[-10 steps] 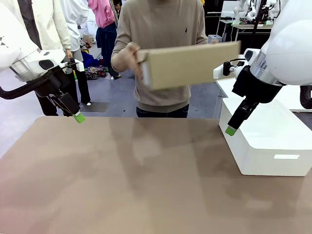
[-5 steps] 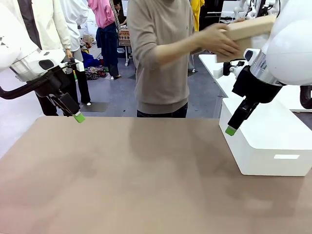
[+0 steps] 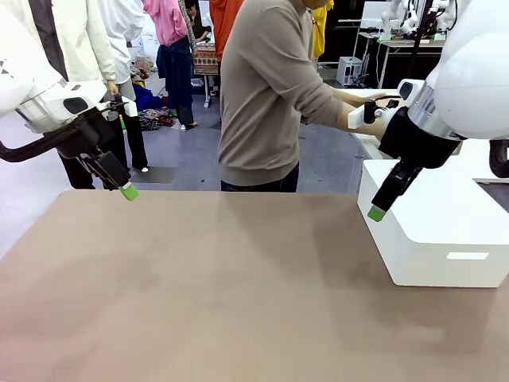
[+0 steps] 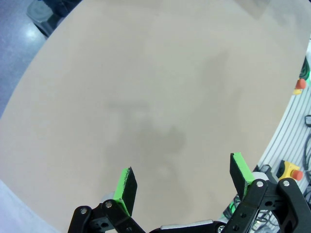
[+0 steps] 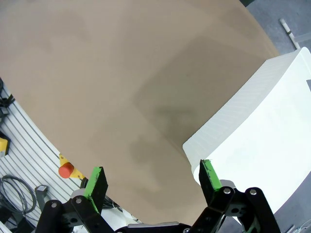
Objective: Pack the shoes into the box.
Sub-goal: Press down on the lid of the Shoes Box.
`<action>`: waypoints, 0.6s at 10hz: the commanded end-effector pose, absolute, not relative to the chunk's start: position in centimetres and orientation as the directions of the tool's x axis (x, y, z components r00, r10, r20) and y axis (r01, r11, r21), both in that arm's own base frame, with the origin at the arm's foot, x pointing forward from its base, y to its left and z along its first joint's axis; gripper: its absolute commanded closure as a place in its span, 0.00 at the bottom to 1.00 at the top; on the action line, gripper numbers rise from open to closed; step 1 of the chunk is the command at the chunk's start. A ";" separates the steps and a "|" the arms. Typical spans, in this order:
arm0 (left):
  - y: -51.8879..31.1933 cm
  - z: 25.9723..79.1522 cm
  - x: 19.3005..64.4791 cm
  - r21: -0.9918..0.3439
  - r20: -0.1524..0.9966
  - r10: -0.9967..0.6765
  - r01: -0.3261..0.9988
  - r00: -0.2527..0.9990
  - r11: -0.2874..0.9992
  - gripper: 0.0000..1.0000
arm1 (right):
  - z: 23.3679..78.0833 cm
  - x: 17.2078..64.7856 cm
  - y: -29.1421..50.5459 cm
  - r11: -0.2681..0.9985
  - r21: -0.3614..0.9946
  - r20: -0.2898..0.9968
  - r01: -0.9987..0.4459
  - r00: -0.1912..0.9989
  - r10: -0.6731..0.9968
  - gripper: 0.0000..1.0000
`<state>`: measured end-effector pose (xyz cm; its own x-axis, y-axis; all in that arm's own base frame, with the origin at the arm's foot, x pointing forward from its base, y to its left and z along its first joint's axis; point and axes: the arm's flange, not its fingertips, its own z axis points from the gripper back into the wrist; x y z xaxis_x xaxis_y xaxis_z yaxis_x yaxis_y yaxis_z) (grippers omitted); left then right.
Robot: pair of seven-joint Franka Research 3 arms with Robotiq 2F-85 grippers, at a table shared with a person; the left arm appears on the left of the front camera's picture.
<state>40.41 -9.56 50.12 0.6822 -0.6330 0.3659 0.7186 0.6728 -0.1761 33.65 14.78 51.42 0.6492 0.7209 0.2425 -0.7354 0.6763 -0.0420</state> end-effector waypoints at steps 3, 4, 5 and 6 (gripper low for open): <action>-9.2 49.9 40.2 -0.172 0.383 -0.638 0.730 0.668 0.661 0.00 | 51.6 33.9 14.8 0.680 -0.049 0.237 -0.731 0.653 0.719 0.00; -9.2 49.9 40.2 -0.172 0.383 -0.638 0.730 0.668 0.661 0.00 | 51.6 33.9 14.8 0.680 -0.049 0.237 -0.731 0.653 0.719 0.00; -9.2 49.9 40.2 -0.172 0.383 -0.638 0.730 0.668 0.661 0.00 | 51.6 33.9 14.8 0.680 -0.049 0.237 -0.731 0.653 0.719 0.00; -9.2 49.9 40.2 -0.172 0.383 -0.638 0.730 0.668 0.661 0.00 | 51.6 33.9 14.8 0.680 -0.049 0.237 -0.731 0.653 0.719 0.00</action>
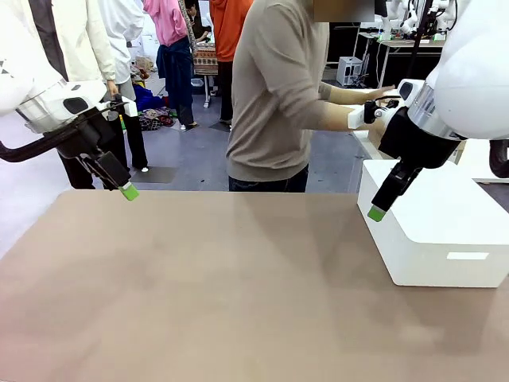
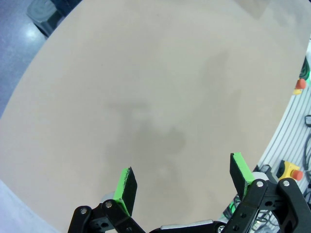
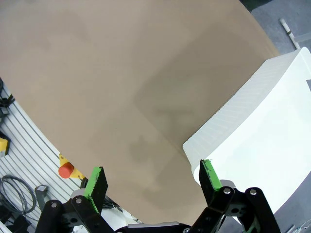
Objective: Pack the shoes into the box.
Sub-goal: Press down on the lid of the Shoes Box.
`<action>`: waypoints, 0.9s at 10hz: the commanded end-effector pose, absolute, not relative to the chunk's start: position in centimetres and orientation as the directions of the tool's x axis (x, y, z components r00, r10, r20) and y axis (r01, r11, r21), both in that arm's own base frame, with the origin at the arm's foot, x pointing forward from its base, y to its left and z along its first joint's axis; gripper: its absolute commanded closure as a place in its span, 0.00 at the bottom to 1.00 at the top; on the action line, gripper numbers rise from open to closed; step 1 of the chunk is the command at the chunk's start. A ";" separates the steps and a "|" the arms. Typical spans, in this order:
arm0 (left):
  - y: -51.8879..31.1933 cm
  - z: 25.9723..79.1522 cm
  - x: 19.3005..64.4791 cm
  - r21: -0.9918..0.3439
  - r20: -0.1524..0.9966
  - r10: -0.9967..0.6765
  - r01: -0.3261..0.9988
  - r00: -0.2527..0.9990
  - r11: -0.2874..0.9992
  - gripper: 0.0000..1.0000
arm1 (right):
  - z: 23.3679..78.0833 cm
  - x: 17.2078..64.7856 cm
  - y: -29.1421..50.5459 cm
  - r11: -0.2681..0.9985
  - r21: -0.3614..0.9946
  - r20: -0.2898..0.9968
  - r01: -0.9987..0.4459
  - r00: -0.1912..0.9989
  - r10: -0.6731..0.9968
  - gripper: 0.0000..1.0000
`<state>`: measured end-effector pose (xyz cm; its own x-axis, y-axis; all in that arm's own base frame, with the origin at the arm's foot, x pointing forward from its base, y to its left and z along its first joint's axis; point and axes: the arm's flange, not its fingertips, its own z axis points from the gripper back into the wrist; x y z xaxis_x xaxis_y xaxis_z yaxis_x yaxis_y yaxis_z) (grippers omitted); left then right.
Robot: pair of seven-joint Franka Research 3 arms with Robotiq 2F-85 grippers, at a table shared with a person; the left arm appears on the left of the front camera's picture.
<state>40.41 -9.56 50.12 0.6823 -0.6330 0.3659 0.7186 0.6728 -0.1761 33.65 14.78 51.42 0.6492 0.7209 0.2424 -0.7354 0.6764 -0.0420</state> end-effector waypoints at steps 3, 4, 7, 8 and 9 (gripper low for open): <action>-9.2 49.9 40.2 -0.172 0.383 -0.638 0.730 0.668 0.661 0.00 | 51.6 33.9 14.8 0.680 -0.049 0.237 -0.731 0.653 0.719 0.00; -9.2 49.9 40.2 -0.172 0.383 -0.638 0.730 0.668 0.661 0.00 | 51.6 33.9 14.8 0.680 -0.049 0.237 -0.731 0.653 0.719 0.00; -9.2 49.9 40.2 -0.172 0.383 -0.638 0.730 0.668 0.661 0.00 | 51.6 33.9 14.8 0.680 -0.049 0.237 -0.731 0.653 0.719 0.00; -9.2 49.9 40.2 -0.172 0.383 -0.638 0.730 0.668 0.661 0.00 | 51.6 33.9 14.8 0.680 -0.049 0.237 -0.731 0.653 0.719 0.00; -9.2 49.9 40.2 -0.172 0.383 -0.638 0.730 0.668 0.661 0.00 | 51.6 33.9 14.8 0.680 -0.049 0.237 -0.731 0.653 0.719 0.00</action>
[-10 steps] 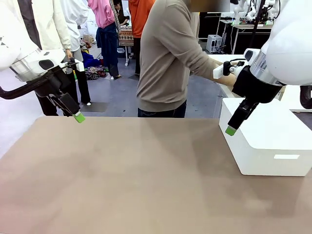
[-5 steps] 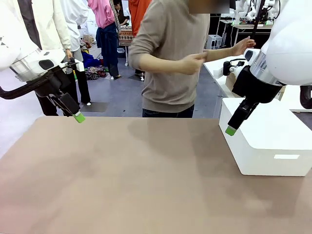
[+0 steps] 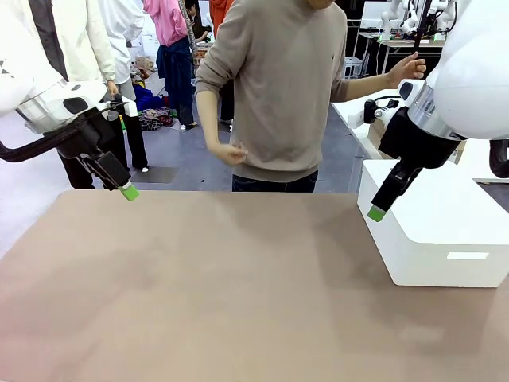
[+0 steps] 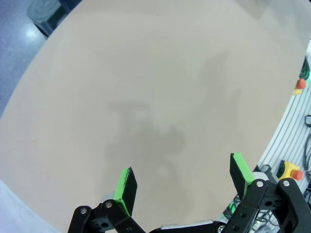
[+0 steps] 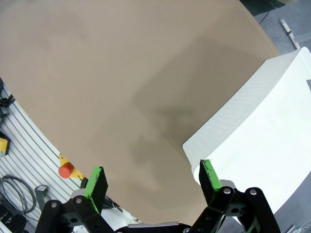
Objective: Pack the shoes into the box.
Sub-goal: Press down on the lid of the Shoes Box.
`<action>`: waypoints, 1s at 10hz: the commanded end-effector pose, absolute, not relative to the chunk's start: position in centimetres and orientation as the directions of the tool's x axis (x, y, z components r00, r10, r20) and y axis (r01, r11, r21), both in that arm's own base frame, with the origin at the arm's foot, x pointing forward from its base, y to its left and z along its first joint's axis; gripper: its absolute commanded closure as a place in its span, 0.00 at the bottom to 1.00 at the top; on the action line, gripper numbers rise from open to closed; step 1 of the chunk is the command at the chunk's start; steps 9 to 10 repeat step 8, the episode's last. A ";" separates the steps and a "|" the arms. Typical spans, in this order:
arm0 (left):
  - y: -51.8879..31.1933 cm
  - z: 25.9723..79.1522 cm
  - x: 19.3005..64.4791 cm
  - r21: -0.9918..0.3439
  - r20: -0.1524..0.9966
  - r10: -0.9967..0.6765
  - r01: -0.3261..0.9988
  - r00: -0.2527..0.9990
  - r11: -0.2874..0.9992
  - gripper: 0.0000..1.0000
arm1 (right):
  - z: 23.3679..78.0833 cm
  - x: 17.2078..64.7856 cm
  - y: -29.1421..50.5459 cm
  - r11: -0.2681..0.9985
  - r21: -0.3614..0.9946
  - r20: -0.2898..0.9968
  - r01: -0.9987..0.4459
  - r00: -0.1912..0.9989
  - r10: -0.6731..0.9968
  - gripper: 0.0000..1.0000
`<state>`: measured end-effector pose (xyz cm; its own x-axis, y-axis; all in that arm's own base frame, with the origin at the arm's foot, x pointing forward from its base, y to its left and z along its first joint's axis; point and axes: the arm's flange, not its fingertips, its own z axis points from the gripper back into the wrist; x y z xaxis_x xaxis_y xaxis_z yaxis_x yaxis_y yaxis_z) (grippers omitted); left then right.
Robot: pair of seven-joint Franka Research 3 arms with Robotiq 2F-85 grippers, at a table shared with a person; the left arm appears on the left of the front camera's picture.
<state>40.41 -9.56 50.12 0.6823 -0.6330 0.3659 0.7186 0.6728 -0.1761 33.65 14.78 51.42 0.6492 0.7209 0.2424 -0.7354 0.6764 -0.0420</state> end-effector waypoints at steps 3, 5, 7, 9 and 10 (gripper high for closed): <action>-9.2 49.9 40.2 -0.172 0.383 -0.638 0.730 0.668 0.661 0.00 | 51.6 33.9 14.8 0.680 -0.049 0.237 -0.731 0.653 0.719 0.00; -9.2 49.9 40.2 -0.172 0.383 -0.638 0.730 0.668 0.661 0.00 | 51.6 33.9 14.8 0.680 -0.049 0.237 -0.731 0.653 0.719 0.00; -9.2 49.9 40.2 -0.172 0.383 -0.638 0.730 0.668 0.661 0.00 | 51.6 33.9 14.8 0.680 -0.049 0.237 -0.731 0.653 0.719 0.00; -9.2 49.9 40.2 -0.172 0.383 -0.638 0.730 0.668 0.661 0.00 | 51.6 33.9 14.8 0.680 -0.049 0.237 -0.731 0.653 0.719 0.00; -9.2 49.9 40.2 -0.172 0.383 -0.638 0.730 0.668 0.661 0.00 | 51.6 33.9 14.8 0.680 -0.049 0.237 -0.731 0.653 0.719 0.00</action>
